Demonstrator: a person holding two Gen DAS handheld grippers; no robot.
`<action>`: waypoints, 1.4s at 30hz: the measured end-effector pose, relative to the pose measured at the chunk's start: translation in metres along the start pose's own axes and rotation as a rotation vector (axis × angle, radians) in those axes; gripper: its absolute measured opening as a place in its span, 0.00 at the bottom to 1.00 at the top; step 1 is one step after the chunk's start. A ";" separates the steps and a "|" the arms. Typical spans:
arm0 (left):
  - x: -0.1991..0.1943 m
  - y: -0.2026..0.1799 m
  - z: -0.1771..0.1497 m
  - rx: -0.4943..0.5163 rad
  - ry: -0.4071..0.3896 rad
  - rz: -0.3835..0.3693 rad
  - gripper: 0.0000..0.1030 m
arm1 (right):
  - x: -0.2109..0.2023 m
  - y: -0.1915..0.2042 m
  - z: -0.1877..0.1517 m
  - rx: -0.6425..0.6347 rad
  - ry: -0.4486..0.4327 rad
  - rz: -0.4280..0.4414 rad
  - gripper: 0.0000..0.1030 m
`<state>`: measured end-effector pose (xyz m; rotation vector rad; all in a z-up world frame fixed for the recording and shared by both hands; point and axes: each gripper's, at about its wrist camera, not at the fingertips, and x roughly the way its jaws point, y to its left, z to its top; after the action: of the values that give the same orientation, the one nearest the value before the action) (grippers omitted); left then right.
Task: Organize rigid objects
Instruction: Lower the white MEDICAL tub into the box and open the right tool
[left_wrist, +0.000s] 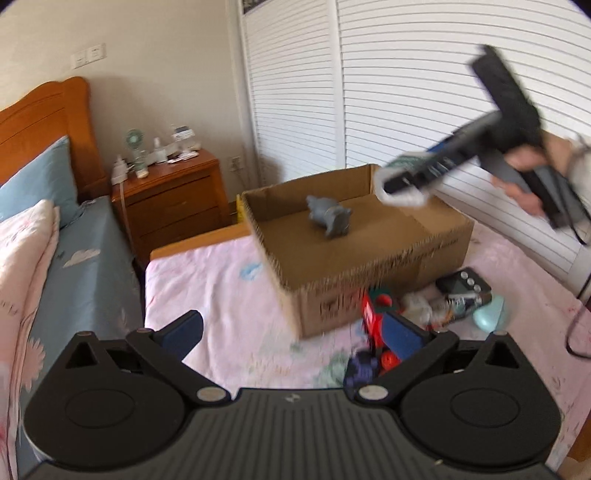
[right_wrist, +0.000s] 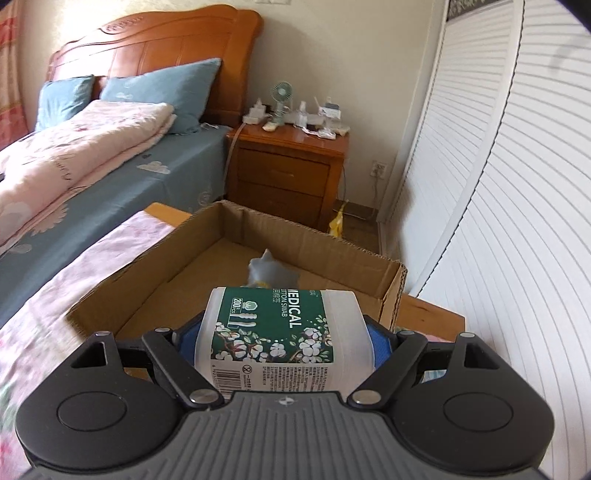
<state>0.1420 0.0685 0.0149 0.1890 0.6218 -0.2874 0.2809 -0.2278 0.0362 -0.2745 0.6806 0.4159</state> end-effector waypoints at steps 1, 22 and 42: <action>-0.004 0.000 -0.005 -0.011 -0.003 0.000 0.99 | 0.007 -0.002 0.004 0.009 0.007 -0.010 0.84; -0.026 -0.017 -0.039 -0.085 -0.023 -0.020 0.99 | -0.021 -0.019 -0.009 0.180 0.002 -0.074 1.00; -0.038 -0.066 -0.076 0.063 0.069 -0.119 0.99 | -0.071 0.048 -0.185 0.232 0.112 -0.072 1.00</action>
<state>0.0500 0.0341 -0.0286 0.2232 0.6941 -0.4167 0.1074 -0.2748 -0.0605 -0.1023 0.8193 0.2514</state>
